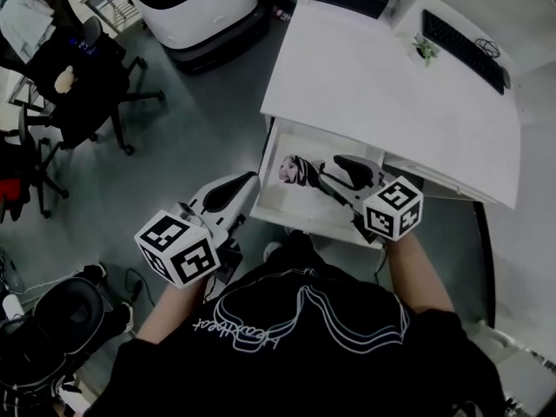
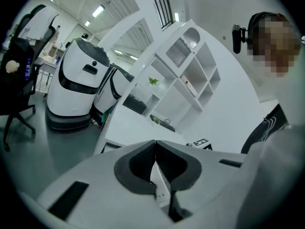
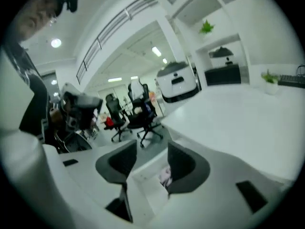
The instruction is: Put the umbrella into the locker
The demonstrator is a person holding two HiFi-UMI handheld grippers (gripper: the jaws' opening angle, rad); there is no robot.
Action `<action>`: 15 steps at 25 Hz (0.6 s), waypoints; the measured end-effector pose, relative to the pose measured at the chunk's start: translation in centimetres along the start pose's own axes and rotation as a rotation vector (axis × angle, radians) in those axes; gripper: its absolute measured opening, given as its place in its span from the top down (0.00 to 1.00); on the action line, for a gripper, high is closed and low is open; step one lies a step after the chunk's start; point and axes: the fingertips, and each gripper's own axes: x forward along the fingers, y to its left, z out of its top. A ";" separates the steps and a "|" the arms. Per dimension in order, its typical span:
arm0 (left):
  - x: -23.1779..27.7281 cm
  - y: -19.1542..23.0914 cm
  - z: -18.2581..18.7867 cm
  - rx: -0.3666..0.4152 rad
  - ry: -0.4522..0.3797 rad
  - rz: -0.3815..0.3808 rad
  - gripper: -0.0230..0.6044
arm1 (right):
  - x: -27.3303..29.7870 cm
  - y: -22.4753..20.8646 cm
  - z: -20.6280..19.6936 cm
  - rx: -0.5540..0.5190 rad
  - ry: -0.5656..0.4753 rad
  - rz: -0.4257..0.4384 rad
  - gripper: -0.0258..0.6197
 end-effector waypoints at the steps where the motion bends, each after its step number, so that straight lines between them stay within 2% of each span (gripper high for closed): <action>1: 0.0 -0.8 0.5 0.014 0.000 -0.018 0.95 | -1.4 1.2 2.5 0.005 -0.086 0.007 0.67; 4: 0.0 -3.0 1.7 0.050 -0.012 -0.064 0.95 | -5.3 4.0 7.7 0.039 -0.279 0.007 0.95; 10: -0.5 -6.5 2.7 0.113 -0.049 -0.144 0.95 | -10.0 7.9 11.4 0.017 -0.446 0.020 0.96; 15: -0.3 -8.6 3.3 0.151 -0.063 -0.202 0.95 | -12.0 9.2 12.0 -0.025 -0.493 0.002 0.96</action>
